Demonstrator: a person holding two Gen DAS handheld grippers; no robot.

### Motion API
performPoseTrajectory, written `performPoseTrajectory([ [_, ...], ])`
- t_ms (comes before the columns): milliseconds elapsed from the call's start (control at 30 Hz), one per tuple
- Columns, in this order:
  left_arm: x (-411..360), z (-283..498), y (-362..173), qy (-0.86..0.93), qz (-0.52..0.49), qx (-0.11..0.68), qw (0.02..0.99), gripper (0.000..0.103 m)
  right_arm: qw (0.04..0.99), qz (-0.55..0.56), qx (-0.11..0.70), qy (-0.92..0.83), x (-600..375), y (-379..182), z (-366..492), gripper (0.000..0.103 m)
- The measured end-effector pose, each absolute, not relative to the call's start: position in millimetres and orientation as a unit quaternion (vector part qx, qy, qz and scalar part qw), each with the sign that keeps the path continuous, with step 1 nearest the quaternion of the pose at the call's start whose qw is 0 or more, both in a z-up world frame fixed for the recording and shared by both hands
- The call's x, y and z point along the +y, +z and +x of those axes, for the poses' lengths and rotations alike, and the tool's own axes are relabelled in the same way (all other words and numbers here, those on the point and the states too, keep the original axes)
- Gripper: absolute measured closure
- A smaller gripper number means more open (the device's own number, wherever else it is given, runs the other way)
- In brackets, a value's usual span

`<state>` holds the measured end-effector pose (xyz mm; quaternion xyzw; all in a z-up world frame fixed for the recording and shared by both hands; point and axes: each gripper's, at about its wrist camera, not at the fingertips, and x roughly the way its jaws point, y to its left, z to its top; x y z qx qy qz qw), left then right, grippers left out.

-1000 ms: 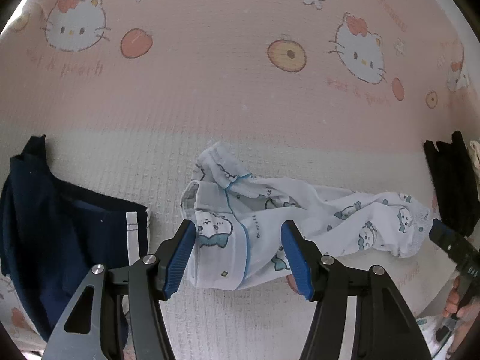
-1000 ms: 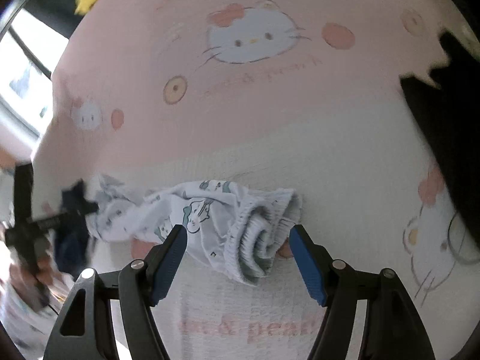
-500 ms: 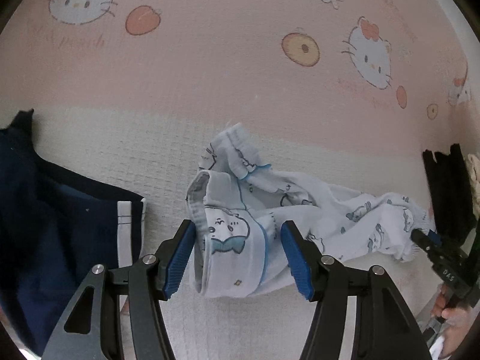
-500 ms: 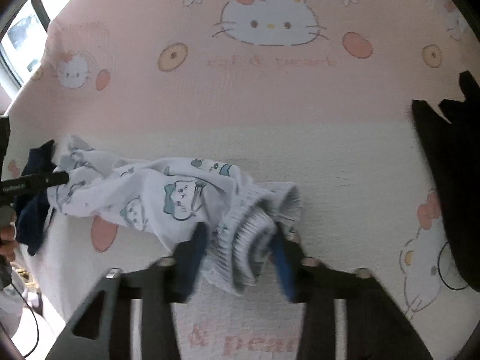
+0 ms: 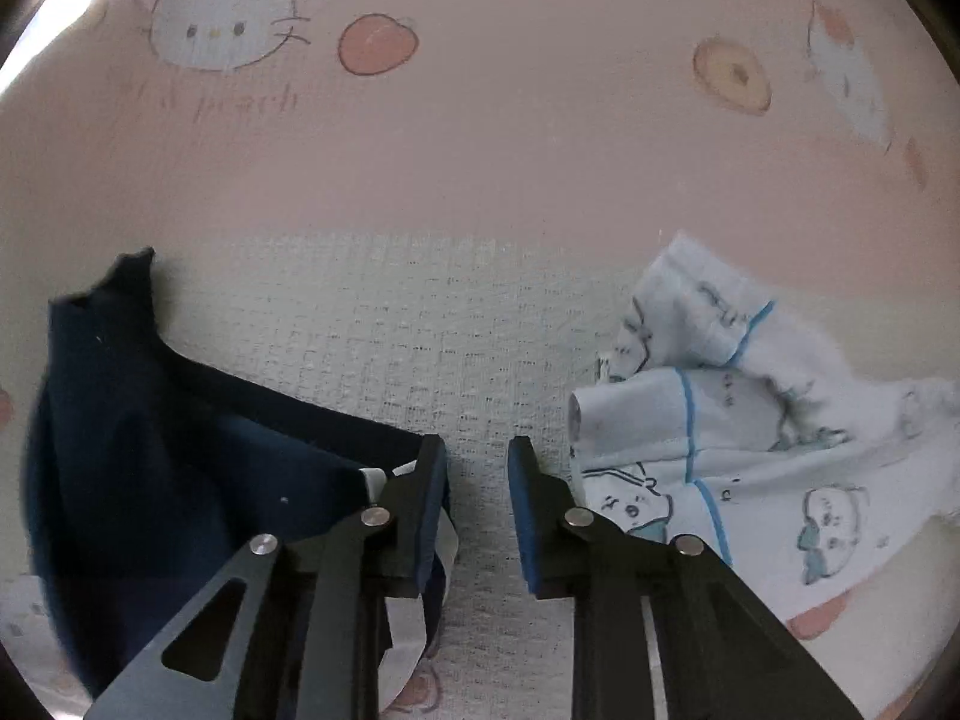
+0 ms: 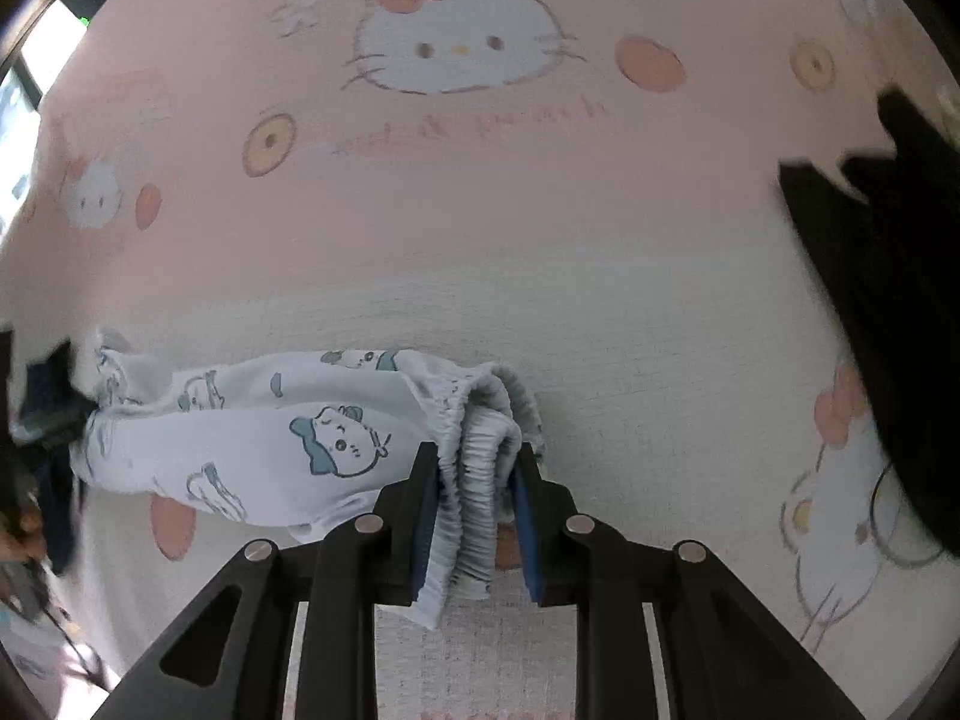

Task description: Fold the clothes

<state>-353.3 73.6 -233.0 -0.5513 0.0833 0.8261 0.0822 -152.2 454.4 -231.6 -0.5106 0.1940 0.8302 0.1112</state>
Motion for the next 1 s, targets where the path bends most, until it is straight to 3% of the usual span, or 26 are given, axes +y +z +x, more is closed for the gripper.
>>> performPoseTrajectory([
  [267, 69.5, -331.8, -196.2, 0.826, -0.542, -0.044, 0.152, 0.082, 0.105, -0.491, 0.212, 0.839, 448.8, -217.0, -139.7, 0.075],
  [333, 79.2, -327.1, -194.0, 0.826, -0.54, -0.03, 0.161, 0.082, 0.107, -0.471, 0.234, 0.844, 453.7, -210.9, -132.3, 0.064],
  [400, 91.3, -319.8, -192.8, 0.825, -0.541, 0.0, 0.165, 0.081, 0.109, -0.445, 0.277, 0.844, 461.3, -205.8, -121.6, 0.043],
  [633, 135.3, -279.0, -194.0, 0.814, -0.533, 0.116, 0.2, 0.08, 0.1, -0.396, 0.5, 0.763, 484.9, -231.3, -67.7, 0.042],
  [700, 146.9, -267.6, -193.7, 0.811, -0.526, 0.139, 0.216, 0.074, 0.098, -0.389, 0.526, 0.75, 483.9, -238.4, -59.8, 0.042],
  [767, 154.7, -259.2, -194.9, 0.801, -0.53, 0.146, 0.235, 0.047, 0.111, -0.393, 0.52, 0.75, 481.7, -236.8, -56.4, 0.042],
  [933, 162.1, -244.9, -194.9, 0.781, -0.553, 0.115, 0.268, 0.046, 0.101, -0.385, 0.529, 0.749, 463.5, -235.6, -57.3, 0.04],
  [1000, 168.9, -239.3, -190.9, 0.789, -0.537, 0.14, 0.265, 0.046, 0.09, -0.374, 0.544, 0.745, 456.3, -239.4, -58.4, 0.034],
])
